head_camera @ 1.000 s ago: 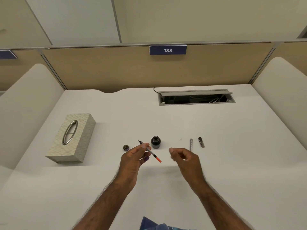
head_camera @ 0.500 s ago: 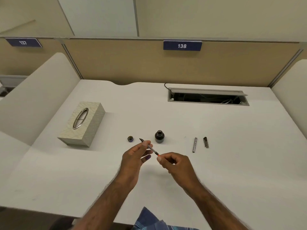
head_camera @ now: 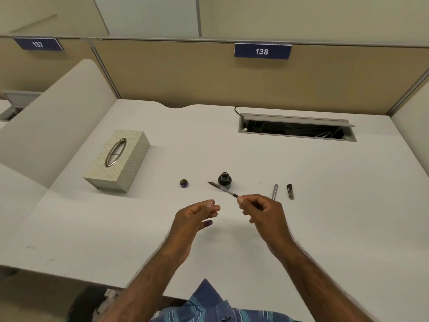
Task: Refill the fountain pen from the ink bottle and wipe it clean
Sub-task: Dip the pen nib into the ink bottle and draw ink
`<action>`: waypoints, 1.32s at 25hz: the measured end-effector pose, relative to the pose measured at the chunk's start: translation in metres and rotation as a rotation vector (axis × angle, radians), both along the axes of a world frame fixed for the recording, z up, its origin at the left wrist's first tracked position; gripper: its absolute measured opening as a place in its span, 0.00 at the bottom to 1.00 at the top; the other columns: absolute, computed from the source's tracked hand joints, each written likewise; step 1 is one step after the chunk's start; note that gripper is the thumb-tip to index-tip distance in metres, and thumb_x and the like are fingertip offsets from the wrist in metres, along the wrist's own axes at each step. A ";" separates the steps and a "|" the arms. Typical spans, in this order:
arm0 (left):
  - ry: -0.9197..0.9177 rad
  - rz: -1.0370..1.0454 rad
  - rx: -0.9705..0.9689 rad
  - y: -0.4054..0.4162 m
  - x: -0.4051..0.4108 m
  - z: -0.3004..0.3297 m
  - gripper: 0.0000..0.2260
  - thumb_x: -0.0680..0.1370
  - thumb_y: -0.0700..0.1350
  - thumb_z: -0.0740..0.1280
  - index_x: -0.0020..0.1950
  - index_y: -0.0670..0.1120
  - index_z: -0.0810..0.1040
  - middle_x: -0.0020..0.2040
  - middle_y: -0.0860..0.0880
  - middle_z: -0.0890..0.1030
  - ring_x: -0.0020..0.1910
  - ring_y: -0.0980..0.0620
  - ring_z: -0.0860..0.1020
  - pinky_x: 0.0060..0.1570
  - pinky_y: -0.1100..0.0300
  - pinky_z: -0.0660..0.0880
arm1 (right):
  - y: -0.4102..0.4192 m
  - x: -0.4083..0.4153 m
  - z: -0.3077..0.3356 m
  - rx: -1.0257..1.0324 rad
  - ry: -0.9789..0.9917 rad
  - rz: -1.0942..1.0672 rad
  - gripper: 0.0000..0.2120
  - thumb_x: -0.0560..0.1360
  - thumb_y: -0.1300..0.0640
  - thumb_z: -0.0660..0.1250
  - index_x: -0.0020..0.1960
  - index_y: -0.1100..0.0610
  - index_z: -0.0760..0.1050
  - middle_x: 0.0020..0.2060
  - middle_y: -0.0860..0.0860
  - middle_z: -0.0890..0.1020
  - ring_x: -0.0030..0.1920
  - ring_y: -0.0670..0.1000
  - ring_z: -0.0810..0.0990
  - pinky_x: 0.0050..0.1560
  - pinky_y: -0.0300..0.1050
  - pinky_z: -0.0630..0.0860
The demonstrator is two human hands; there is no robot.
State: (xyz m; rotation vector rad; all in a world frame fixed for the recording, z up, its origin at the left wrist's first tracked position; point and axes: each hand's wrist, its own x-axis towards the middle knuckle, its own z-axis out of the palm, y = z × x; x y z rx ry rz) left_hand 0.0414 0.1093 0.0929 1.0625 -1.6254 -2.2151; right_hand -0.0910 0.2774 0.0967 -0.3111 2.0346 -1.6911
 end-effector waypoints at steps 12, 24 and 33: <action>-0.079 -0.118 -0.256 -0.099 -0.066 -0.020 0.07 0.83 0.47 0.72 0.55 0.48 0.89 0.54 0.51 0.90 0.57 0.47 0.86 0.59 0.51 0.82 | -0.029 -0.078 0.023 0.329 0.276 -0.011 0.04 0.77 0.48 0.77 0.46 0.46 0.88 0.39 0.36 0.87 0.39 0.45 0.83 0.40 0.43 0.79; -0.021 -0.318 -0.299 -0.124 -0.127 -0.053 0.08 0.83 0.49 0.71 0.55 0.48 0.89 0.54 0.53 0.90 0.53 0.55 0.85 0.62 0.47 0.80 | -0.064 -0.104 0.022 0.533 0.451 0.168 0.05 0.78 0.52 0.75 0.53 0.50 0.88 0.44 0.43 0.86 0.46 0.48 0.84 0.33 0.29 0.75; 0.069 -0.585 -0.344 -0.133 -0.152 -0.059 0.11 0.86 0.45 0.67 0.62 0.44 0.87 0.62 0.53 0.87 0.55 0.69 0.81 0.55 0.76 0.74 | -0.100 -0.119 0.020 0.506 0.496 0.364 0.10 0.84 0.55 0.69 0.61 0.51 0.87 0.51 0.45 0.85 0.49 0.44 0.81 0.48 0.22 0.69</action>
